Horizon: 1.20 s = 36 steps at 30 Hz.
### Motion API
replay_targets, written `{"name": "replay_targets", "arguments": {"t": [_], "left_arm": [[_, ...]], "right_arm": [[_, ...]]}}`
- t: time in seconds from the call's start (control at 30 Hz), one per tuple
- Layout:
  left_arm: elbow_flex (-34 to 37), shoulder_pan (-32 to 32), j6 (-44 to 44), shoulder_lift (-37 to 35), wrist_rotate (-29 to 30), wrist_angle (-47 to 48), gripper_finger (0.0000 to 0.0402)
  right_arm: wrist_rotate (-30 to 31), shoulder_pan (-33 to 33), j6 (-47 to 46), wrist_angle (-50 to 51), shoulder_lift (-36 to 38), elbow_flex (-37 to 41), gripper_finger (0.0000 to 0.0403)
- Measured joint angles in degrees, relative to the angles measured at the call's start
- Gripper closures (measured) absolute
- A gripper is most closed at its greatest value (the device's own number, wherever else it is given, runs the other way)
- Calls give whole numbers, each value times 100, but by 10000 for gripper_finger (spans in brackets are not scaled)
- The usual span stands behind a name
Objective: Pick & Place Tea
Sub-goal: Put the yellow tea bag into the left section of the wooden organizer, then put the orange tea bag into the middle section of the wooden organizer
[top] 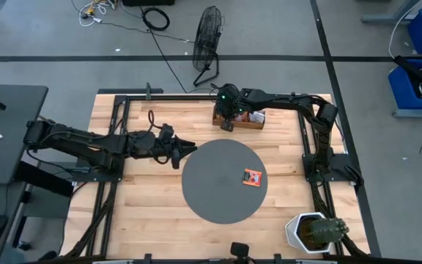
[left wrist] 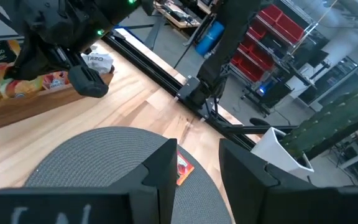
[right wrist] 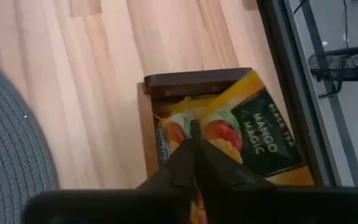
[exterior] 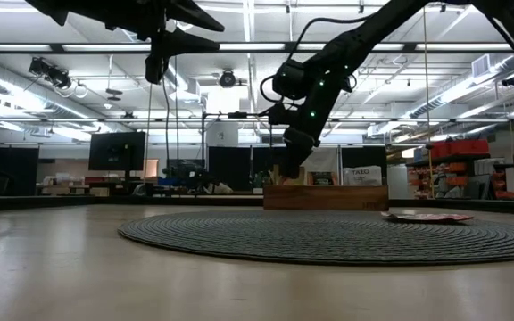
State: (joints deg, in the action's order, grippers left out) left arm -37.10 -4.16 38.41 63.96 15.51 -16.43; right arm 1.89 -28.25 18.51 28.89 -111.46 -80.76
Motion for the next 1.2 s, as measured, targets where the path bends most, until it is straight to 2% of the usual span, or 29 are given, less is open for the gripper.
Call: {"name": "replay_targets", "arguments": {"t": [0.17,0.33,0.47,0.67,0.87,1.07,1.2], "left_arm": [[0,0,-4,0,4,0,280],[0,3,-55,0,5,3,280],[0,63,-70,0,5,42,280],[0,1,3,0,-179,48,280],[0,-20,338,0,-698,68,280],[0,-20,335,0,-1109,90,280],[0,-121,370,0,-1169,57,280]], "right_arm": [[-71,2,-1,201,-2,-372,313],[-121,31,-171,991,-2,-1109,247],[-673,50,-680,2085,-2,-1581,219],[-885,400,-1077,2913,370,-1417,220],[-750,992,-1521,2855,1069,-937,234],[-738,1372,-2201,2766,1719,-178,239],[-704,1679,-2790,2745,2419,578,238]]}}
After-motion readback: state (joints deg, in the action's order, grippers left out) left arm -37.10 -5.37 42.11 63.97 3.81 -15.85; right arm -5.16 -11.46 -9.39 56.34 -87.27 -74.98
